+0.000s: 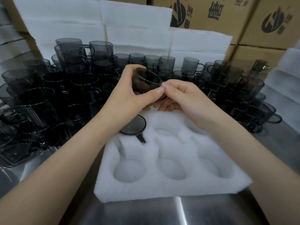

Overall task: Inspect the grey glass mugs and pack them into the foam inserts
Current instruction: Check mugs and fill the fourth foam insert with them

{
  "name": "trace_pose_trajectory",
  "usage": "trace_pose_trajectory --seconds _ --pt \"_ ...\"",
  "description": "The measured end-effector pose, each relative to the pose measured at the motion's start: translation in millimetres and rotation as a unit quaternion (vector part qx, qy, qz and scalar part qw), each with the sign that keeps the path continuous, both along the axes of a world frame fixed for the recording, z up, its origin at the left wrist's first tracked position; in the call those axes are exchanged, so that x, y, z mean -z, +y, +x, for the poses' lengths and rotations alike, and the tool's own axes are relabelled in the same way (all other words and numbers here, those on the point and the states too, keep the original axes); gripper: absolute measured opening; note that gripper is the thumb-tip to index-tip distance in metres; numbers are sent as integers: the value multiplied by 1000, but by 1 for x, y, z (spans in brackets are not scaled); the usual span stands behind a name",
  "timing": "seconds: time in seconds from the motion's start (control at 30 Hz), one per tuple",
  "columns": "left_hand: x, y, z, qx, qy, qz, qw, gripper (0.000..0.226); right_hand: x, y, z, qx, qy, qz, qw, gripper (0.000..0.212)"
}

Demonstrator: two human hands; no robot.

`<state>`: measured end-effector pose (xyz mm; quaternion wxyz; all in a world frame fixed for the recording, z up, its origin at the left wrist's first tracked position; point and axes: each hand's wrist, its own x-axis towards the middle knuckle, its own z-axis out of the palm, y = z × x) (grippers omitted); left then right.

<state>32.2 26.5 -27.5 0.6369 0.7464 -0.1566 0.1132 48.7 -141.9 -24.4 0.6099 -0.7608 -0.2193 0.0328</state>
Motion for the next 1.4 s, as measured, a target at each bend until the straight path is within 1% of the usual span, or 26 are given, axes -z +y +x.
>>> trace_pose_trajectory --seconds 0.1,0.2,0.27,0.4,0.5,0.6,0.63,0.73,0.8,0.93,1.03,1.13,1.2,1.27,1.3,1.4 --pt "-3 1 -2 37 10 -21 999 39 -1 -2 2 -10 8 17 1000 27" --pt "-4 3 -1 46 31 -41 998 31 0 0 1 -23 -5 17 1000 27" --pt "-4 4 0 40 39 -56 997 30 2 1 0 -25 -19 3 999 26" --pt "-3 7 3 50 36 -89 994 37 2 2 -1 -26 -49 -32 998 22" --pt "-3 8 5 44 24 -78 996 39 2 1 -2 -28 -68 -51 996 16" --pt "-1 6 4 26 -2 -71 997 37 3 4 -5 -30 -91 -57 994 15" --pt "-1 5 4 15 -7 -72 997 35 2 5 -7 -31 -97 -60 993 15" --pt "-3 3 3 4 6 -92 996 16 0 7 -11 -27 -117 -87 989 18" --pt "-4 3 5 1 11 -99 995 16 -1 7 -12 -26 -123 -96 987 18" --pt "-1 6 8 15 8 -99 995 17 -1 8 -11 -14 -106 -75 991 19" --pt "-1 6 13 15 40 -107 993 19 -1 6 -8 4 -80 -38 996 20" --pt "-5 5 22 -4 77 -92 993 20 -3 3 -5 22 -63 -11 998 26" --pt "-5 2 20 52 77 -136 986 19 -4 2 -3 34 -47 12 998 29" --pt "-6 2 14 99 97 -183 973 31 -4 2 -2 45 -30 29 998 30" --pt "-4 4 12 111 97 -186 971 34 -3 1 -1 48 -23 34 998 30" --pt "-3 6 10 129 69 -128 981 34 -2 -1 1 50 -4 48 998 31"
